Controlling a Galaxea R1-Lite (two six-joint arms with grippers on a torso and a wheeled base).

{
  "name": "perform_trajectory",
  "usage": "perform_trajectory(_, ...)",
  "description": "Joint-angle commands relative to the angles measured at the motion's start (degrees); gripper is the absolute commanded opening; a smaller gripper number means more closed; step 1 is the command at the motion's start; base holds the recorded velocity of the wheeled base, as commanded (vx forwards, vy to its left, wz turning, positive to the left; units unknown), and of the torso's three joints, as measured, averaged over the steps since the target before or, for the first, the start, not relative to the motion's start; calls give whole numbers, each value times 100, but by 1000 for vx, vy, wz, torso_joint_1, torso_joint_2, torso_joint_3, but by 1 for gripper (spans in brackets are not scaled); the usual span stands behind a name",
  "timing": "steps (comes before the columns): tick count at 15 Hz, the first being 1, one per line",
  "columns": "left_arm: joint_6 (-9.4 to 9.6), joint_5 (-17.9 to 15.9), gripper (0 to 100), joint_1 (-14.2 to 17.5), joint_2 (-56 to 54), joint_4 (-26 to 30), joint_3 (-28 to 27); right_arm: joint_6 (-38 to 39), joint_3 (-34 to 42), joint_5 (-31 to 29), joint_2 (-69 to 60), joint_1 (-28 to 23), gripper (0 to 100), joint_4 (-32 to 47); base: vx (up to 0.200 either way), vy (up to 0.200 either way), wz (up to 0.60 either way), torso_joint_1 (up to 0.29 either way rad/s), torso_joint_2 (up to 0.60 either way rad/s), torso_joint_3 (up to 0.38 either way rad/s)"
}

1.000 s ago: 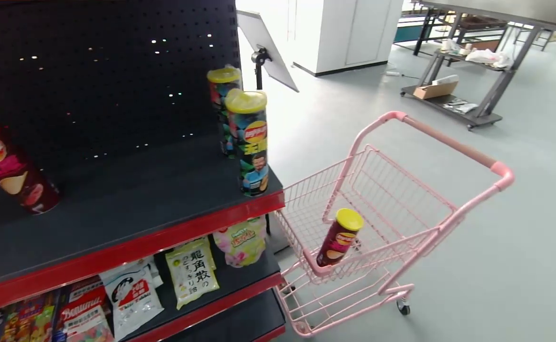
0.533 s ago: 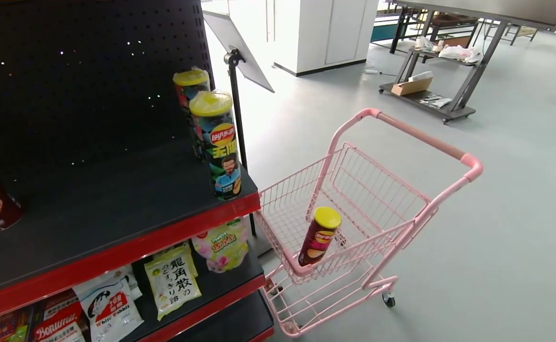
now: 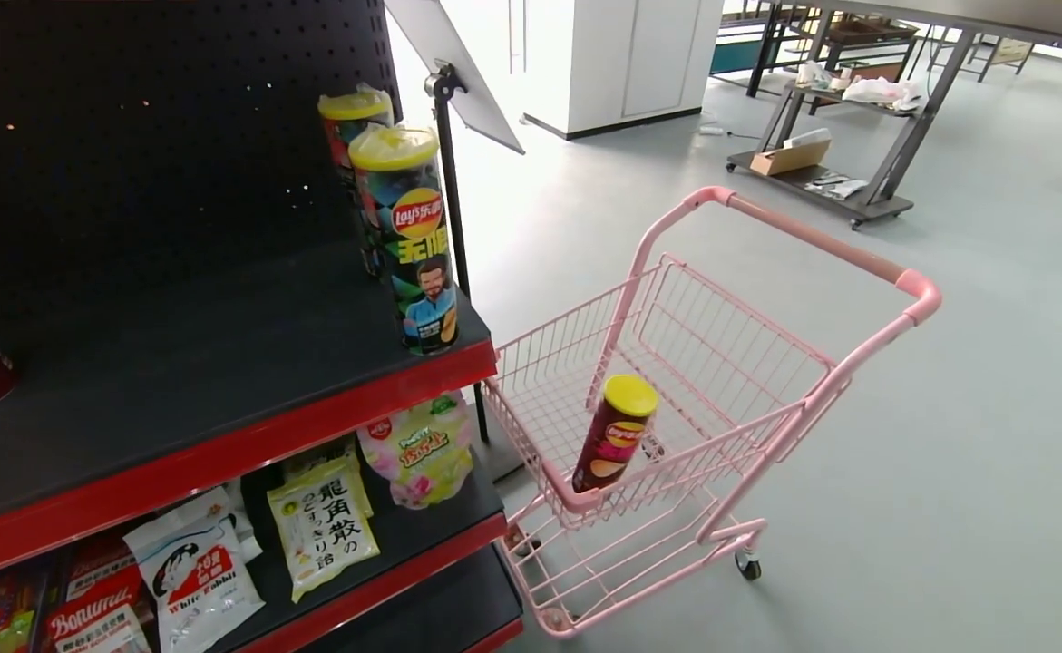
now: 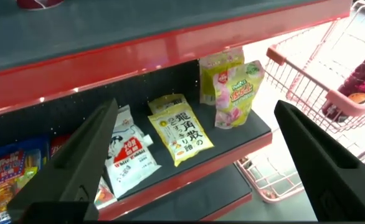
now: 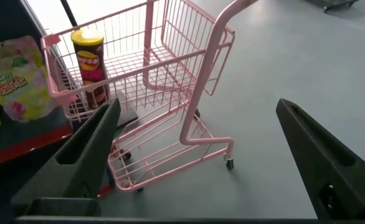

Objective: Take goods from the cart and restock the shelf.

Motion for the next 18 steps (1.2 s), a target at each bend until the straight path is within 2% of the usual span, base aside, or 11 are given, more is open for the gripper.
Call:
perform_trajectory(1,-2,-3,100,-2,5,2,1,-1,0,0,6,1,100,-1,0,0,0,-154,378,242)
perform_trajectory(14,7,6,100,7,5,2,1,-10,0,-8,6,1,100,-1,0,0,0,-158,490,330)
perform_trajectory(18,7,6,100,7,5,2,1,-19,0,9,6,1,100,-1,0,0,0,-24,104,79)
